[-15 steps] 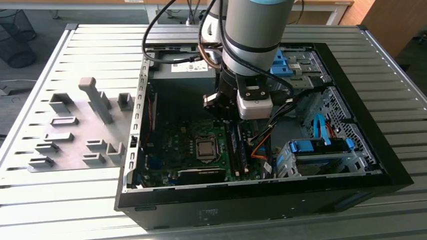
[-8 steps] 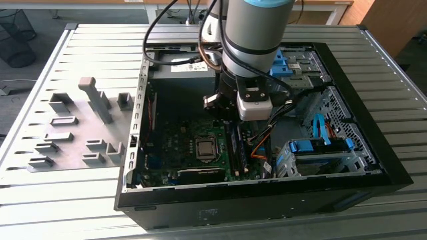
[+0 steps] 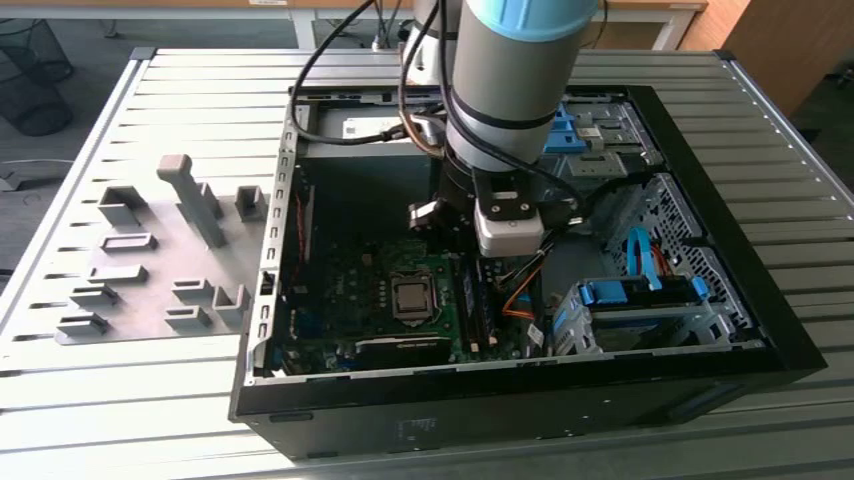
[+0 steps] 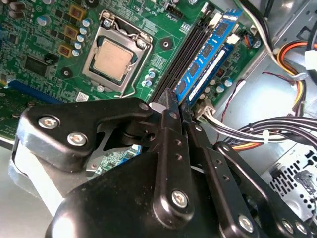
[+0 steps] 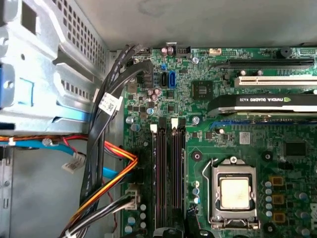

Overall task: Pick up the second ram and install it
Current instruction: 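Insert the second ram into the second slot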

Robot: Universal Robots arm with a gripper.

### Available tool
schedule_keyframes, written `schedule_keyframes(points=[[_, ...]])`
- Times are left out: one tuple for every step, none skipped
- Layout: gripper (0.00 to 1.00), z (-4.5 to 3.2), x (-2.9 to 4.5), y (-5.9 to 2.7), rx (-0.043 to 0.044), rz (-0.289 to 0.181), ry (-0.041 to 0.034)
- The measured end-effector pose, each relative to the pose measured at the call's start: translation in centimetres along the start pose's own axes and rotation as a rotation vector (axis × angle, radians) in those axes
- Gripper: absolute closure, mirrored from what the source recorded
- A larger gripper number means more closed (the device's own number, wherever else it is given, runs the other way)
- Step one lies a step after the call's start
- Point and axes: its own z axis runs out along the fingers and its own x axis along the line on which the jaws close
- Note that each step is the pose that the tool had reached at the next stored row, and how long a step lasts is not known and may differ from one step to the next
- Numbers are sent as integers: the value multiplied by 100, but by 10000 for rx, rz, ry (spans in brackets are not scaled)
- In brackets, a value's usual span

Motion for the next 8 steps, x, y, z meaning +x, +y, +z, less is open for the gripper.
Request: schedule_keyframes(points=[[86,5,1,8,0,26,0],[86,5,0,12,-1,37,-2],[86,5,0,12,-1,37,-1],[86,5,0,11,-1,37,-2],[86,6,1,12,0,37,-1],[86,6,1,12,1,36,-1],[86,6,1,12,1,36,-1],[86,6,1,12,-1,37,-1]])
